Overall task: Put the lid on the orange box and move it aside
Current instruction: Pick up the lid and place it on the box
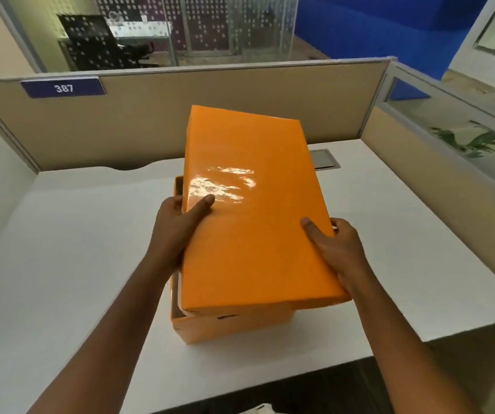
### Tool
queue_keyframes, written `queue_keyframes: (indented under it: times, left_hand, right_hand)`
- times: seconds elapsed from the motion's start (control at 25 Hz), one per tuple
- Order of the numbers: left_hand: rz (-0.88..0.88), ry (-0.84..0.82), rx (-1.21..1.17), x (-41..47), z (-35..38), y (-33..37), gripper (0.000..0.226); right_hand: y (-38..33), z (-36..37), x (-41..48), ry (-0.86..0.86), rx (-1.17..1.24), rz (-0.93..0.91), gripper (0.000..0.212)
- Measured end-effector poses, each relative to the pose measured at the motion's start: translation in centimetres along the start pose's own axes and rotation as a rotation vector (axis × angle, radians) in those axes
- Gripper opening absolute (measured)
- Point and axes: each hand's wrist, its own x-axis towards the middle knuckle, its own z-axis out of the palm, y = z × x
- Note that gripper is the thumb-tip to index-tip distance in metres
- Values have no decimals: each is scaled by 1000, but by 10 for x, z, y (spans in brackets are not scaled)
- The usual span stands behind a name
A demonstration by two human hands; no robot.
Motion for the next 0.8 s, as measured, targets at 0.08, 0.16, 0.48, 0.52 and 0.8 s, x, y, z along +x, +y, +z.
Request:
queue_keyframes:
  times: [0.08,0.16,0.48,0.52,0.8]
  left_hand:
    - [4,139,154,-7,6,-19,72]
    - [7,95,187,-12,8,-37,73]
    - [-19,-45,144,-13,-14,-61,127]
    - [-11,-28,163,-13,-15,-64,133]
    - [-67,-22,115,-13,-17,-91,136]
  right_hand:
    - [13,15,2,13,1,-25,72]
    - [21,27,6,7,-11,-69,67]
    - [33,54,20,-7,-82,-114,66]
    - [34,57,21,-1,-112,-112,68]
    - [46,72,21,-90,-66,-61,68]
